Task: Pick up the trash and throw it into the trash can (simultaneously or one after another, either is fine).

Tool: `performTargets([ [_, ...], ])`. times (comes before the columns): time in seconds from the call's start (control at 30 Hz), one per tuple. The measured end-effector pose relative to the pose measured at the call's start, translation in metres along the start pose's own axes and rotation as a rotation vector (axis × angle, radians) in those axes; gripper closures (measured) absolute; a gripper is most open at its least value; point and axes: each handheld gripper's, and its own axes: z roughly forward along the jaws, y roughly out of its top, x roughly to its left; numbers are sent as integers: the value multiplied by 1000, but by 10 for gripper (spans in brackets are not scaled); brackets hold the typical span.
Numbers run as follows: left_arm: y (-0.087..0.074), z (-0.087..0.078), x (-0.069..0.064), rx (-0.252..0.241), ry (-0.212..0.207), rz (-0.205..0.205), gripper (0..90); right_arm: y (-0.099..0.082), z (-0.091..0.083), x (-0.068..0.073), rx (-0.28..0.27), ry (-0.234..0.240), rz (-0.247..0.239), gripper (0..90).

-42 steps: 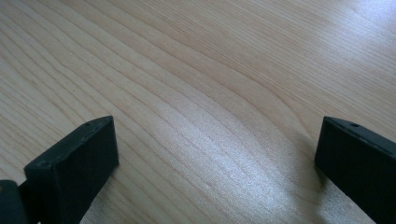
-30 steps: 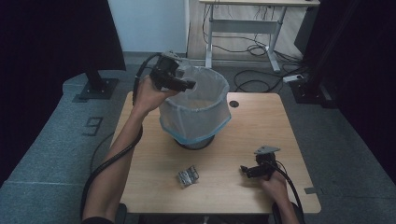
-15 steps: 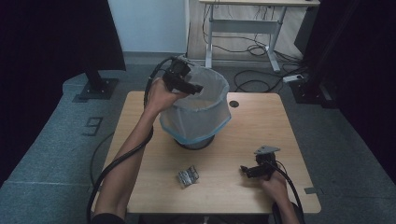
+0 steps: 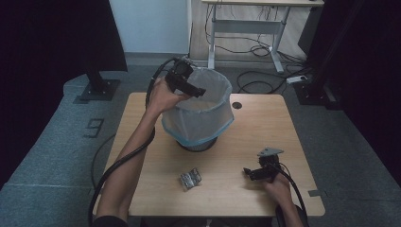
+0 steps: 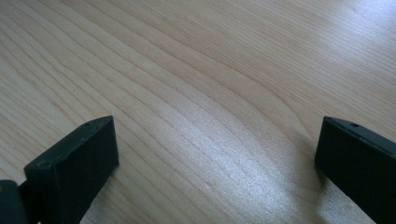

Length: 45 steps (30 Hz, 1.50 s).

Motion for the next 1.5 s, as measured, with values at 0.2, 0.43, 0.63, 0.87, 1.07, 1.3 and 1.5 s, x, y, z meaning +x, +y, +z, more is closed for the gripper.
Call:
performTargets([
  [0.2,-5,-13,-3,-40,-13,13,109,0,0,0,0,0,0,0],
  [0.43,-13,-27,-6,-64,-32,19,87,0,0,0,0,0,0,0],
  [0.63,-22,-38,-7,-87,-49,24,31,0,0,0,0,0,0,0],
  [0.87,-31,-52,-10,-112,-70,33,2,0,0,0,0,0,0,0],
  [1.07,-40,-60,-14,-127,-83,38,0,0,0,0,0,0,0,0],
  [1.3,-58,-66,-17,-133,-90,40,0,0,0,0,0,0,0,0],
  [1.5,-72,-73,-19,-141,-90,43,0,0,0,0,1,0,1,0],
])
